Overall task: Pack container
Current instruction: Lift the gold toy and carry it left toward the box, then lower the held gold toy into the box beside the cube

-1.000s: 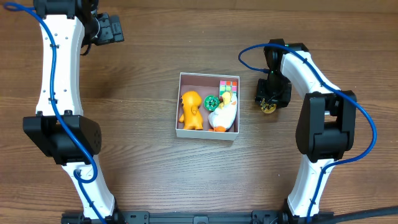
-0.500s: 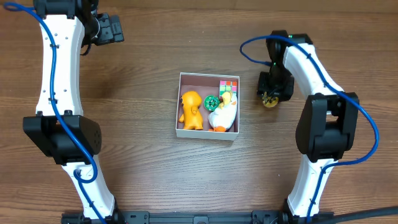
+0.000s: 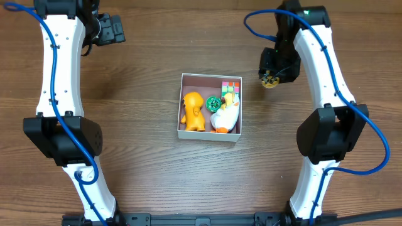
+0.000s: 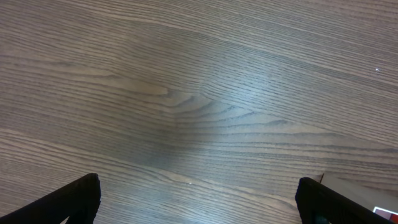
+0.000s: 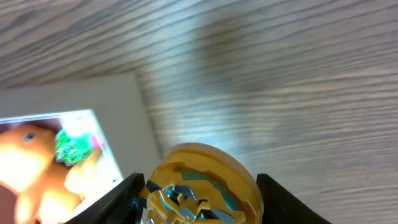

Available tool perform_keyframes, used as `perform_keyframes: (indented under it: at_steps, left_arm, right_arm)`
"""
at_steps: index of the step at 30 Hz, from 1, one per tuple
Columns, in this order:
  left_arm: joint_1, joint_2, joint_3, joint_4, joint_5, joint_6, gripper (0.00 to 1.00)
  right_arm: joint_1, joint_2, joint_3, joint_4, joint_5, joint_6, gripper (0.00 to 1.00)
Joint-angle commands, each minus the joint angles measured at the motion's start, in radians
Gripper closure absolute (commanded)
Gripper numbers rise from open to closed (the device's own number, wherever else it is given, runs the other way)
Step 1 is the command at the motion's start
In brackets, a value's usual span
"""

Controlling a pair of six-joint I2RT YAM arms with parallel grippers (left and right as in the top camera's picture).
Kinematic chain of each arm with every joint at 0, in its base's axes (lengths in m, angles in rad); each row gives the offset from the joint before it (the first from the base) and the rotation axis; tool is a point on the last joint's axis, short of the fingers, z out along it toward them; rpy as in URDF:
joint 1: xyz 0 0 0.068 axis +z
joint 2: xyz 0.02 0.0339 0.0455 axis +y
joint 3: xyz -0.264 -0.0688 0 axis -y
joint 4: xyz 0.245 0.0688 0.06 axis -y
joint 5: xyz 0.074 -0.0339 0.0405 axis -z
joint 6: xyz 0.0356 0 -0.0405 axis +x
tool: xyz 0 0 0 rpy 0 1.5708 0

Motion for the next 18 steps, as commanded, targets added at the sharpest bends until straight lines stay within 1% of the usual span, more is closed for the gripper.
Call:
perform_keyframes:
  at_steps: [1, 4, 5, 10, 15, 18]
  left_arm:
    - [-0.001, -0.007, 0.023, 0.001, 0.005, -0.016, 0.00]
    - [-0.001, -0.007, 0.023, 0.001, 0.005, -0.016, 0.00]
    - [-0.001, -0.007, 0.023, 0.001, 0.005, -0.016, 0.00]
    - [-0.001, -0.007, 0.023, 0.001, 0.005, -0.016, 0.00]
    - [-0.001, -0.007, 0.023, 0.001, 0.005, -0.016, 0.00]
    - [-0.001, -0.007, 0.023, 0.001, 0.005, -0.016, 0.00]
  right_arm:
    - [0.064, -0.023, 0.037, -0.021, -0.072, -0.003, 0.44]
    - [0.115, -0.023, 0.037, -0.024, -0.086, -0.003, 0.44]
    - [0.160, -0.023, 0.037, -0.023, -0.086, -0.004, 0.44]
    - [0.246, -0.023, 0.037, -0.023, -0.066, -0.003, 0.42]
    - [0.290, -0.023, 0.037, -0.026, -0.060, -0.007, 0.42]
    - [0.303, -0.023, 0.037, -0.005, -0.063, -0.031, 0.39]
